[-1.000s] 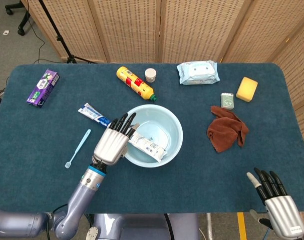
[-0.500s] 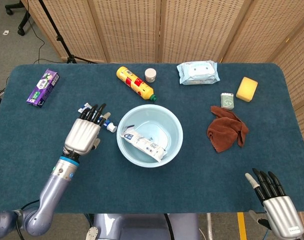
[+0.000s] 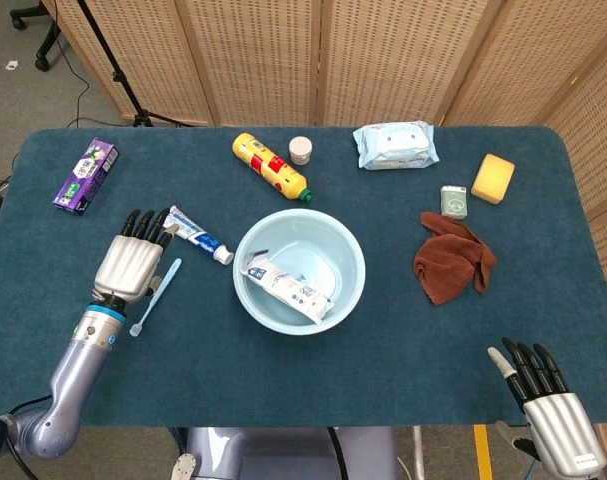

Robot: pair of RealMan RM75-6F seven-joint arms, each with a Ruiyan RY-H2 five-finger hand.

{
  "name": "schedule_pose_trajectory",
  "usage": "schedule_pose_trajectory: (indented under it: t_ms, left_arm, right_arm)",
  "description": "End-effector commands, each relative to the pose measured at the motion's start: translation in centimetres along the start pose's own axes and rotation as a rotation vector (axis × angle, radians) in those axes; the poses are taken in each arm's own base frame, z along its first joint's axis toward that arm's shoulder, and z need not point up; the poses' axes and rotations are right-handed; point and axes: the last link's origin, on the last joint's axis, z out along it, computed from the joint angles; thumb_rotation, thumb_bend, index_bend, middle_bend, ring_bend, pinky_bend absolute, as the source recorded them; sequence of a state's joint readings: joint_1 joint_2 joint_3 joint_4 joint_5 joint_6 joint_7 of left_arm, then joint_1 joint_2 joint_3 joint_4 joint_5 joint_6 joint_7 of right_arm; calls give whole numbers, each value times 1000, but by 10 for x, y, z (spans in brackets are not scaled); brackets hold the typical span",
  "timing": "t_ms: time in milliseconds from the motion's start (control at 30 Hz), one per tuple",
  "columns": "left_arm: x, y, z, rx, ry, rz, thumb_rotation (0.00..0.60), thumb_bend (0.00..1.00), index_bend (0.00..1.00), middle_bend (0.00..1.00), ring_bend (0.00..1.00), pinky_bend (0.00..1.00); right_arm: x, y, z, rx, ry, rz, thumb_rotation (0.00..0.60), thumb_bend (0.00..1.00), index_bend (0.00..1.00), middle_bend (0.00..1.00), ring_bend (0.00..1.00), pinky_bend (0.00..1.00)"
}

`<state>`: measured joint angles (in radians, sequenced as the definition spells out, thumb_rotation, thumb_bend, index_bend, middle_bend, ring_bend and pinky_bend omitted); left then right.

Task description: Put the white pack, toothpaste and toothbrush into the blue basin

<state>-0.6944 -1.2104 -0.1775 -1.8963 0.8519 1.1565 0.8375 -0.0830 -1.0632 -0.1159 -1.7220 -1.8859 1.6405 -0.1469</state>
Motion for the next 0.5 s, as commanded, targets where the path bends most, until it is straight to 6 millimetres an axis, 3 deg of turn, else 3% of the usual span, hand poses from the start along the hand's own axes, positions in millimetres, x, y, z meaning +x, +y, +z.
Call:
schedule_pose_trajectory:
  t_ms: [33, 500]
  left_arm:
    - [-9, -5, 5, 10, -40, 1, 600, 248, 0, 0, 0, 53]
    - [-20, 4, 38, -9, -73, -29, 600, 250, 0, 0, 0, 53]
  right_arm:
    - [0, 0, 0, -1, -2, 0, 600, 107, 59, 0, 0, 0]
    - [-2, 2, 2, -8, -11, 5, 600, 105, 60, 0, 0, 0]
